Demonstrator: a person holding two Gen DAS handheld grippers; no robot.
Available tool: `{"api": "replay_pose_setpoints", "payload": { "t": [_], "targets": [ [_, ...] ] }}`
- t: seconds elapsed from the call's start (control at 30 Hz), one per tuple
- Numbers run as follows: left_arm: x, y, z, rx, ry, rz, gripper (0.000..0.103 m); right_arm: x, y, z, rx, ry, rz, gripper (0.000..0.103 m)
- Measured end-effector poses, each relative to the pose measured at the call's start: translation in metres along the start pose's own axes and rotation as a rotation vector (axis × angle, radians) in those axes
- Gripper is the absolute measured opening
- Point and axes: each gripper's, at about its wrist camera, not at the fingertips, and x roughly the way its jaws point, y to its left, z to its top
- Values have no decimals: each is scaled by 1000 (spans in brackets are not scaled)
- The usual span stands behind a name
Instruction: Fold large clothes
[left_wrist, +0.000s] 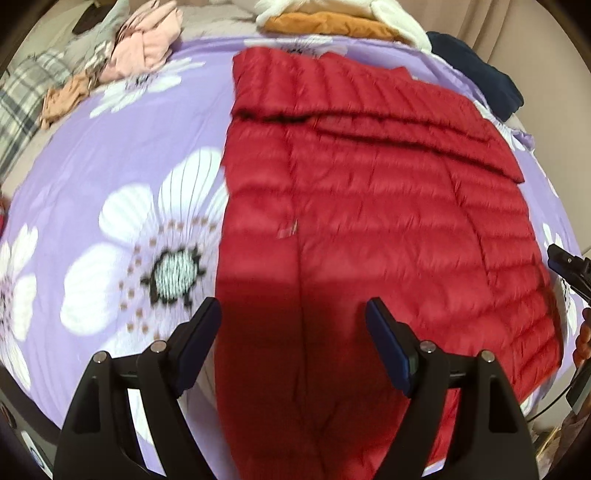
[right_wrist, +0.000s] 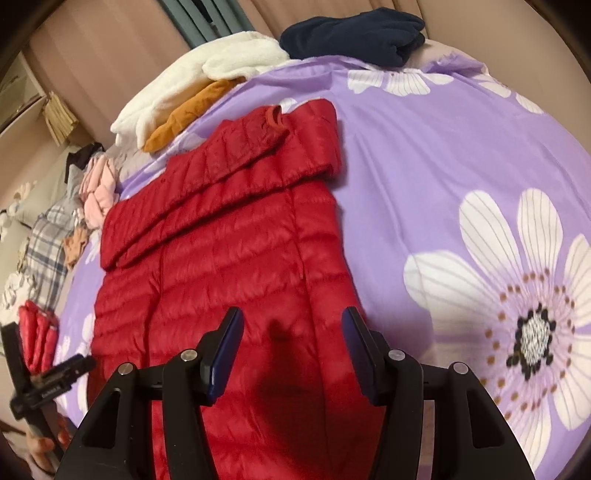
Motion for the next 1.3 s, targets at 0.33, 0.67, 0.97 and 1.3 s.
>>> {"api": "replay_pose_setpoints", "payload": {
  "t": [0.33, 0.67, 0.97, 1.3],
  "targets": [
    [-4, 14, -27, -65, 38, -77, 83, 1, -2, -14, -4, 36, -7, 55],
    [-12, 33, -48, -145, 67, -147, 83, -6, -11, -22, 6, 71, -6, 55],
    [-17, 42, -56, -184, 76, -203, 84, -15, -27, -29, 52, 86, -12, 55],
    [-19, 51, -62, -229, 85, -274, 89, -9, -32, -47, 111, 164, 112, 55]
  ]
}}
